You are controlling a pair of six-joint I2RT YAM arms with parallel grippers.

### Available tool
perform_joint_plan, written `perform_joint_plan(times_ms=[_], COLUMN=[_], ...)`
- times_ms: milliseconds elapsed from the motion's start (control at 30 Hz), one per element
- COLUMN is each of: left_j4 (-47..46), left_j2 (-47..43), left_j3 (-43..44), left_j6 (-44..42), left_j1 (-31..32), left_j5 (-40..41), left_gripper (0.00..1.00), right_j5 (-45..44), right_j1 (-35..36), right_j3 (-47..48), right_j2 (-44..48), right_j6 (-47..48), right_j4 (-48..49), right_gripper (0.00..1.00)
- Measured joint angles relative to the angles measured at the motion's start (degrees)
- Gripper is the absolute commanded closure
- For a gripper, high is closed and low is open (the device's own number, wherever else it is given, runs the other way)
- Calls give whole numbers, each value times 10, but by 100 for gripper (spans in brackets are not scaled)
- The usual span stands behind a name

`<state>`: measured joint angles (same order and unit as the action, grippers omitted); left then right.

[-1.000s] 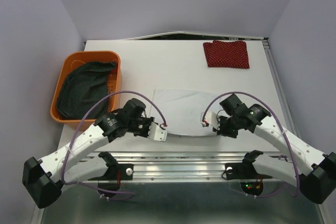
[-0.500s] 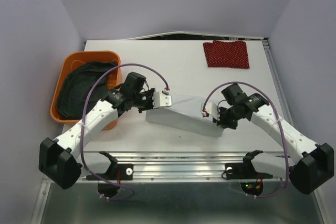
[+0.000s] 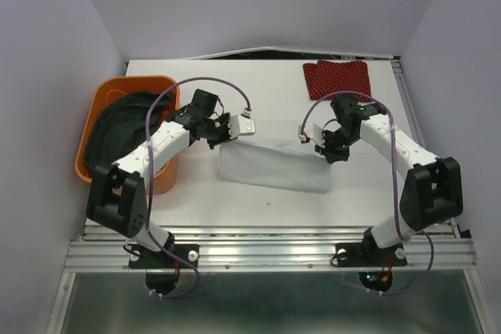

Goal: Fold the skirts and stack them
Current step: Fold the skirt

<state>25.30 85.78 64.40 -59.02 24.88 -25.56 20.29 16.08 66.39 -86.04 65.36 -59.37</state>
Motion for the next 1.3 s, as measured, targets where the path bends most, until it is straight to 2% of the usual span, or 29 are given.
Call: perform_joint_plan(times_ms=[333, 567, 600, 633, 700, 800, 900, 1000, 1200, 1300], left_j4=[-7, -33, -37, -43, -52, -64, -74, -81, -49, -43], left_j2=[59, 112, 122, 135, 155, 182, 182, 154, 27, 1], left_j3=[40, 59, 60, 62, 67, 80, 80, 71, 54, 49], left_j6=[0, 2, 5, 8, 19, 40, 70, 98, 192, 238], left_j1=[-33, -40, -40, -40, -40, -41, -44, -45, -48, -47], left_j5=[-6, 0, 3, 7, 12, 27, 39, 47, 30, 17], left_gripper=[100, 99, 95, 76, 61, 51, 45, 45, 52, 56], right_j5=[5, 8, 8, 8, 8, 5, 6, 14, 62, 89], right_j1=[-15, -22, -23, -24, -26, -28, -34, -45, -66, -70], right_j3=[148, 197, 203, 208, 209, 209, 223, 270, 369, 395], right_j2=[-140, -235, -247, -261, -285, -298, -302, -312, -347, -375], right_j6=[32, 37, 37, 36, 31, 17, -6, -34, -93, -112], right_j4=[-17, -19, -19, -15, -9, 0, -2, 2, -5, -18], right_gripper=[99, 96, 83, 73, 49, 40, 38, 38, 41, 43])
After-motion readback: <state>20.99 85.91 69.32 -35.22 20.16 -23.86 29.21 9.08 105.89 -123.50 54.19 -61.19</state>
